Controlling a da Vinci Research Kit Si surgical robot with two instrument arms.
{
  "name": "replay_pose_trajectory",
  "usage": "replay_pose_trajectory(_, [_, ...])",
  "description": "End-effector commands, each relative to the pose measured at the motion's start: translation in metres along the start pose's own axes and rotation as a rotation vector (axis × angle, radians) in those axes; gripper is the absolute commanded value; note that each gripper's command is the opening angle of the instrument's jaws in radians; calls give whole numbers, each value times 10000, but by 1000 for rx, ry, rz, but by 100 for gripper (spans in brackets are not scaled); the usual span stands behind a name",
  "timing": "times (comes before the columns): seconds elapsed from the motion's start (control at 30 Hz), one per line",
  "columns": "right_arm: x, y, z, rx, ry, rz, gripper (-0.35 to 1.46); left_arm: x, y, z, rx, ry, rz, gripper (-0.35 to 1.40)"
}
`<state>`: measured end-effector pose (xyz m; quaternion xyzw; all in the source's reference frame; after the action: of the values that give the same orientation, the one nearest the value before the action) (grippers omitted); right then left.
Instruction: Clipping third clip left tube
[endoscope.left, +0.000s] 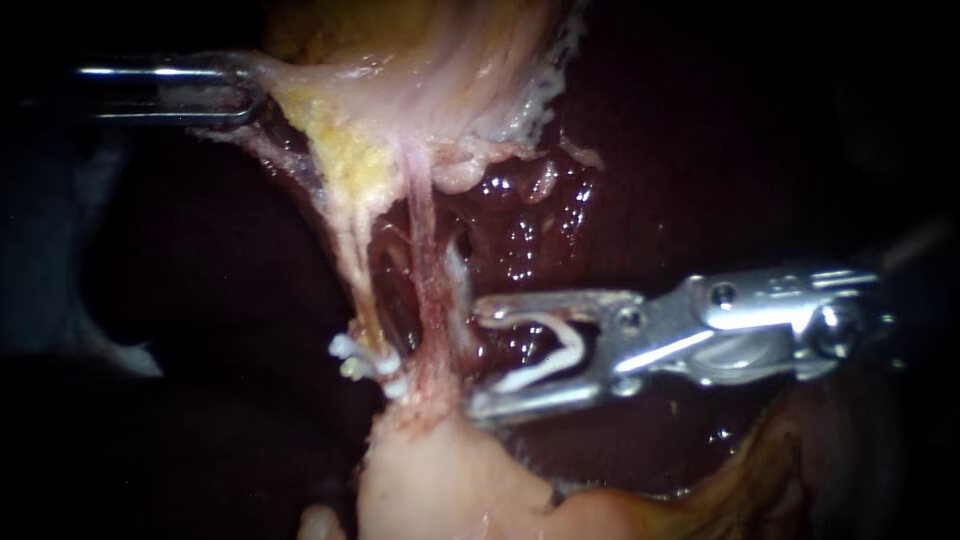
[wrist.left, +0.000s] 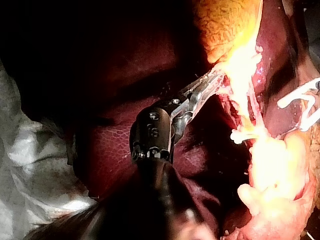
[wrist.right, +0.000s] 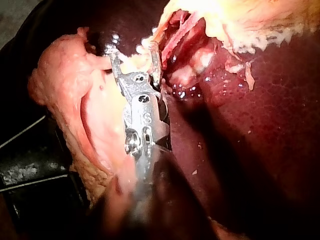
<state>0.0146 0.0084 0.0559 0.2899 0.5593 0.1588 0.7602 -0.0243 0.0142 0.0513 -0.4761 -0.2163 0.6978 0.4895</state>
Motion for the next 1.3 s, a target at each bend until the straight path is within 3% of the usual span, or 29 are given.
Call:
replay_pose_trajectory(0.03, [2, 3, 5, 5, 6, 6, 49, 0, 0, 0, -1, -1, 1, -35])
replay_pose_trajectory(0.33, [9, 40, 39, 47, 80, 31, 49, -1, 1, 2, -3, -2, 1, -35])
replay_pose_trajectory(0.47, [8, 55, 49, 68, 84, 35, 48, -1, 1, 2, -2, -2, 1, -35])
replay_pose_trajectory(0.87, [-23, 78, 59, 67, 80, 44, 48, -2, 1, 3, -2, -1, 2, -35])
replay_pose_trajectory(1.3, [-34, 105, 56, 69, 90, 38, 49, -3, 1, 5, -3, -2, 2, -35])
